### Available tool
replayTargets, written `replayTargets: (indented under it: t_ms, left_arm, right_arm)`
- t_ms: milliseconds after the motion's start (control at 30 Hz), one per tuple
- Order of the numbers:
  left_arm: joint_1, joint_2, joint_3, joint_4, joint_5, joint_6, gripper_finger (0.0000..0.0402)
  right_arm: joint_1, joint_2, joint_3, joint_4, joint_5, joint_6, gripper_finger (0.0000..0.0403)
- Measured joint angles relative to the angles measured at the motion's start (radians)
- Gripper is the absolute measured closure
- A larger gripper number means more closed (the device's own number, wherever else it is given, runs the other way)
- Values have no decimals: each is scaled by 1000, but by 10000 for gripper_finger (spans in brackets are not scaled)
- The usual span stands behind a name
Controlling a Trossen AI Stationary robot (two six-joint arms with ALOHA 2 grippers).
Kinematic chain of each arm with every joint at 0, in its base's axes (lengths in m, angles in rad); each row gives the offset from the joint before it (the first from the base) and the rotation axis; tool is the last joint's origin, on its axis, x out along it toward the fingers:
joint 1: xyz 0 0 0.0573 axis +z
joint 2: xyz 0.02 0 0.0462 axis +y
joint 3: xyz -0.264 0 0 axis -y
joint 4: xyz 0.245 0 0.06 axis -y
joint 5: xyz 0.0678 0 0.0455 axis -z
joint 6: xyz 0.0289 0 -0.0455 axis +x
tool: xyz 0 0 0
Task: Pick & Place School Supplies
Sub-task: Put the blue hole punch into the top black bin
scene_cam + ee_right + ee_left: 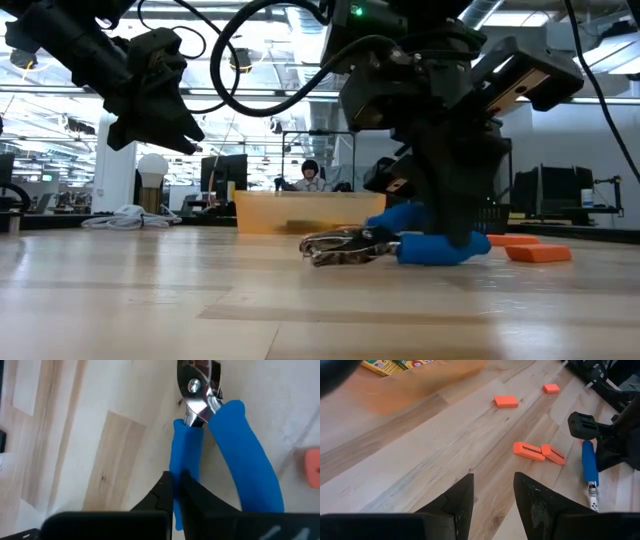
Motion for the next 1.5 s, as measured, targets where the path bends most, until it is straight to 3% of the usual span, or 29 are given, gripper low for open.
replayTargets:
  t_ms: [233,533,967,1167,1500]
  left_arm:
    - [0,0,0,1,0,-2,266]
    - [0,0,0,7,-1,-2,266]
    - [0,0,0,8,-2,-2,266]
    - [0,0,0,9,-2,-3,266]
    - [0,0,0,9,-2,-15,266]
  right_arm:
    - [-42,-89,-1,-4,30,66,403]
    - [-147,-329,-1,-41,118,187,402]
    - [-480,-537,-1,-332,327,173,402]
    - [-704,-589,-79,-326,302,120,402]
    - [-968,-683,-324,-155,90,77,402]
